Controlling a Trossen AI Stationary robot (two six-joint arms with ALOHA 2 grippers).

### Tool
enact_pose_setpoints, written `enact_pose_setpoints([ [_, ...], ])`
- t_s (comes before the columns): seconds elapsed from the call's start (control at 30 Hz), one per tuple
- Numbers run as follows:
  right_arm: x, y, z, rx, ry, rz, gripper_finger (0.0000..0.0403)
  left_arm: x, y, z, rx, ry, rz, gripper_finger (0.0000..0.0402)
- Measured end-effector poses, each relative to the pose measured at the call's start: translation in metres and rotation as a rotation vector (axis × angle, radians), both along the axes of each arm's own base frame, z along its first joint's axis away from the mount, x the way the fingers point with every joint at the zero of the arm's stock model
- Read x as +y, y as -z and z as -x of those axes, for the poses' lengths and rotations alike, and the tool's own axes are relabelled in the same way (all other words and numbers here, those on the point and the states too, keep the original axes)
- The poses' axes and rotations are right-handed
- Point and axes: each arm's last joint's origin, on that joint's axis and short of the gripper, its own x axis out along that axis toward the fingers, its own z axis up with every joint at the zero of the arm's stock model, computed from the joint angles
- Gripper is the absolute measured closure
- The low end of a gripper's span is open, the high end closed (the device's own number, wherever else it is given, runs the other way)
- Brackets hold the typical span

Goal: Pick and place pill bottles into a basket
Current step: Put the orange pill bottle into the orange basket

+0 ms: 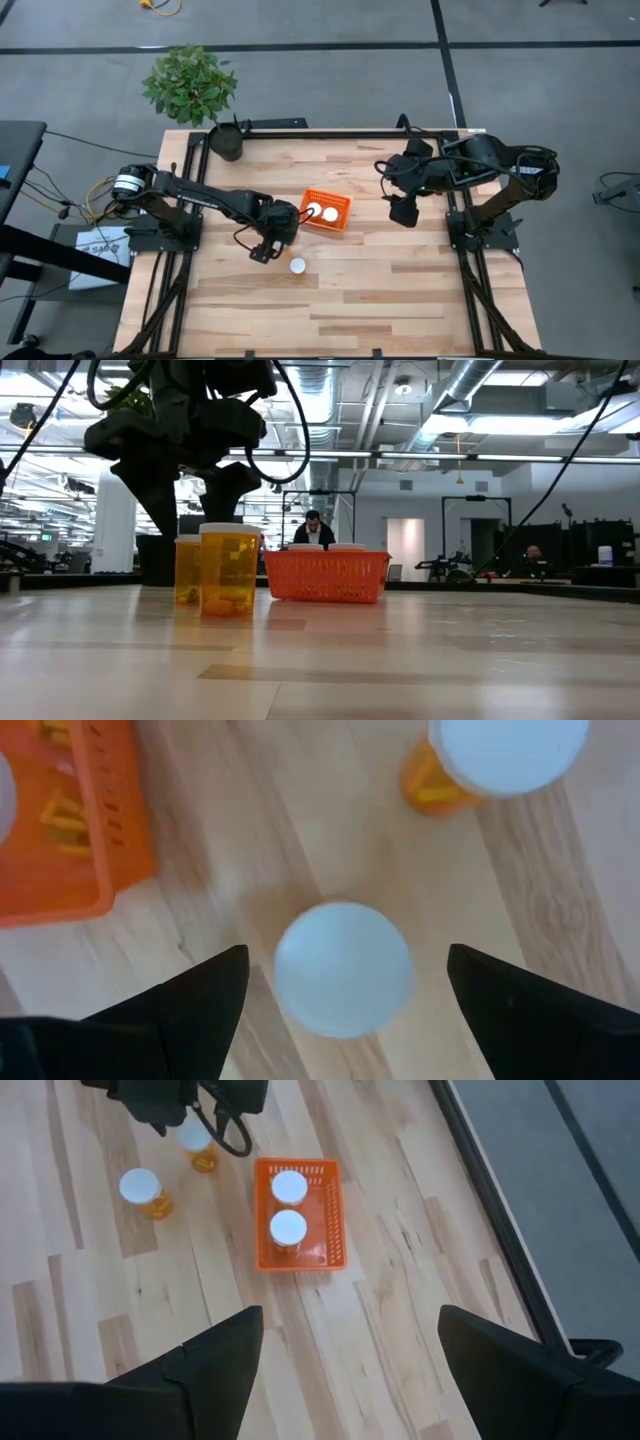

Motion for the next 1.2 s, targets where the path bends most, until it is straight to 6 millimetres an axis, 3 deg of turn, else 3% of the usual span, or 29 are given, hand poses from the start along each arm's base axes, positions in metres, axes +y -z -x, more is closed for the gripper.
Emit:
enact_pose_setpoints([
  [0.37, 0.0, 0.0, 0.0001, 0.001, -0.001, 0.001, 0.0106, -0.0007, 0.0086, -0.0045, 0.016, 0.017, 0.009, 0.0069],
  [1.2, 0.0, -0.0002, -0.0001, -0.007, 0.014, -0.009, 0.0106, 0.0003, 0.008, -0.0039, 0.011, 0.061, -0.033, 0.0069],
])
